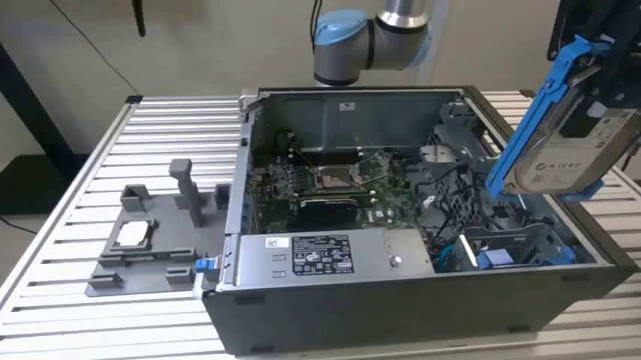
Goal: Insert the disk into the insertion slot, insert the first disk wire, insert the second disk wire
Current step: 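Insert the disk into the insertion slot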
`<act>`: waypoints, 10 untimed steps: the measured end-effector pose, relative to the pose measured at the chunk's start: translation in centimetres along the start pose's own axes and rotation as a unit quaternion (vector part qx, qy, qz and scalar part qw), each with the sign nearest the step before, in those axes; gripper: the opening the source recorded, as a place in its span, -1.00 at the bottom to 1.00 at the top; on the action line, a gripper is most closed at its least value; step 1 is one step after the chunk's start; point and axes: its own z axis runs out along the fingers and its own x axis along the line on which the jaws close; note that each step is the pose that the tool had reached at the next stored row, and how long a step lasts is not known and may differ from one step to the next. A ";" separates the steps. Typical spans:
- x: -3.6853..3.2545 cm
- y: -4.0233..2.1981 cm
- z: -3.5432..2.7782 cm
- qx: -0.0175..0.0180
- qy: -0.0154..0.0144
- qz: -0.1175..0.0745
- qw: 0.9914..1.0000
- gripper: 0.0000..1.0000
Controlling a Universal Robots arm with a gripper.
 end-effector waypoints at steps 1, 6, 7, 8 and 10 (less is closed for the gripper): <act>0.00 0.00 0.00 0.000 0.000 0.000 1.000 -0.35; -0.01 0.00 0.08 0.000 0.000 0.000 1.000 -0.35; -0.01 -0.01 0.10 0.000 0.000 0.000 1.000 -0.35; 0.00 -0.01 0.13 0.000 0.000 0.000 1.000 -0.35; 0.01 -0.01 0.20 0.000 0.000 0.000 1.000 -0.35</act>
